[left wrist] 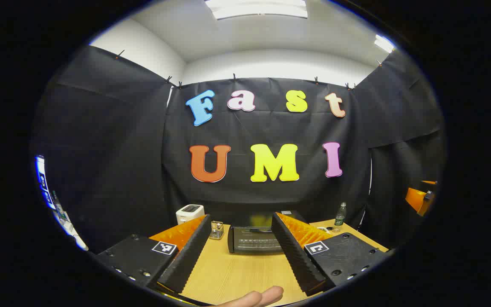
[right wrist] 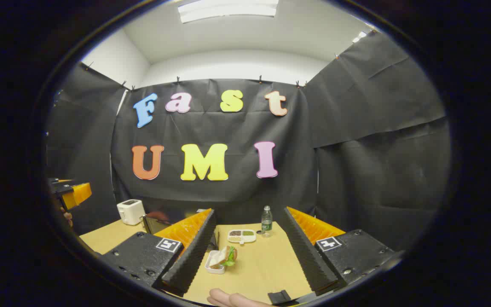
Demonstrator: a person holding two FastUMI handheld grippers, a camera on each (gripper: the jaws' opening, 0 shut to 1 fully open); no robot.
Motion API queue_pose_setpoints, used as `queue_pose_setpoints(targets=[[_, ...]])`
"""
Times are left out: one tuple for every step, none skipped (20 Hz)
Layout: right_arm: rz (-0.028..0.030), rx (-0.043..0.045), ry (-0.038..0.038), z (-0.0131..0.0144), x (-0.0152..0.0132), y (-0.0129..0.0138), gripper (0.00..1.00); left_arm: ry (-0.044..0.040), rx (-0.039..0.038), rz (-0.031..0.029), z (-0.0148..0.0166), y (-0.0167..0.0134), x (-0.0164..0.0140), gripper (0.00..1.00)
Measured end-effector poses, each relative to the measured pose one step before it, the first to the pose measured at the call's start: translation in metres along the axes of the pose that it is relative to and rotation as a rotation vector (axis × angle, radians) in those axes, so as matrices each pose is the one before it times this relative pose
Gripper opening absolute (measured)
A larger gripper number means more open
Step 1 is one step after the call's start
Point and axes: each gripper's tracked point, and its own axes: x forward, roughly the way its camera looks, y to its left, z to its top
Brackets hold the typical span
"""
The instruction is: Open the electric oven with the left hand, put the food in, and close the electric oven.
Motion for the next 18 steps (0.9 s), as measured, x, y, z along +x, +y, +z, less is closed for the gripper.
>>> queue_pose_setpoints(targets=[[-0.00391, -0.00414, -0.00137, -0.00149, 0.00224, -0.00141, 0.96, 0.00078, -0.00604, -0.00693, -0.00195, -0.00385, 0.00033, 0.93], [0.0007, -0.00305, 0.002, -0.00197, 0.00164, 0.0, 0.96, -0.00271, -0.00461, -0.00275, -0.0009, -0.00178, 0.00012, 0.93], [0.00273, -0.00156, 0.00461, -0.00376, 0.00154, 0.00006, 0.96, 0.00286, 0.00056, -0.00229, -0.0022, -0.00179, 0.00127, 0.93], [0.00436, -0.0025, 0.00265, -0.00086, 0.00103, 0.00079, 0.96, 0.004, 0.00481, -0.00027, -0.00189, -0.00106, 0.00113, 0.84], [0.00245, -0.0025, 0.00315, -0.00221, 0.0018, -0.00025, 0.96, 0.00349, 0.00483, 0.00453, -0.0008, 0.00114, 0.00061, 0.93], [0.00156, -0.00222, 0.00053, -0.00021, 0.00179, -0.00024, 0.96, -0.00274, 0.00406, 0.00656, 0.00171, 0.00195, 0.00058, 0.93], [-0.00133, -0.00337, 0.00175, 0.00024, 0.00236, -0.00093, 0.96, -0.00574, 0.00189, 0.00784, 0.00359, 0.00185, 0.00028, 0.93], [0.0015, -0.00295, -0.00065, -0.0007, 0.00252, -0.00034, 0.96, -0.00326, -0.00233, 0.00784, 0.00199, 0.00122, 0.00103, 0.93], [-0.00046, -0.0009, -0.00001, 0.0, 0.00124, -0.00071, 0.96, -0.00004, -0.01544, -0.00247, 0.00214, -0.00075, 0.00075, 0.93], [-0.00179, -0.00007, -0.00264, 0.00026, 0.00094, -0.00171, 0.96, -0.00428, -0.0325, -0.01718, 0.00347, -0.00347, 0.00069, 0.93], [-0.00441, -0.00171, -0.00255, 0.00006, 0.00116, -0.00189, 0.96, -0.00616, -0.0339, -0.02253, 0.00411, -0.00504, 0.00195, 0.84], [-0.0057, -0.00286, -0.00206, -0.00067, 0.00191, -0.00203, 0.96, -0.00364, -0.01844, -0.01552, 0.00221, -0.00292, 0.0019, 0.93], [-0.00333, -0.00257, 0.0004, 0.00022, 0.00097, -0.00141, 0.96, -0.00073, 0.01297, 0.00476, 0.00066, 0.00087, 0.00362, 0.93], [0.002, -0.0016, 0.00226, -0.00171, 0.00119, 0.00038, 0.96, 0.00364, 0.02808, 0.01796, -0.00359, 0.00618, 0.00411, 0.93], [0.0033, -0.00202, 0.00217, -0.00112, 0.00164, 0.00036, 0.96, 0.00645, 0.02331, 0.01137, -0.0047, 0.00199, 0.00586, 0.93], [0.00066, -0.00339, 0.00253, -0.0017, 0.00279, -0.00041, 0.96, 0.01173, 0.00865, -0.00642, -0.00606, -0.00285, 0.00626, 0.93], [0.00125, -0.00354, 0.00033, -0.00142, 0.00324, -0.00004, 0.96, 0.01765, -0.0021, -0.01072, -0.00826, -0.00668, 0.01003, 0.92], [0.00104, -0.00355, 0.00122, -0.00154, 0.00296, -0.00037, 0.96, 0.02335, -0.00746, -0.0066, -0.0106, -0.00149, 0.01115, 0.92]])
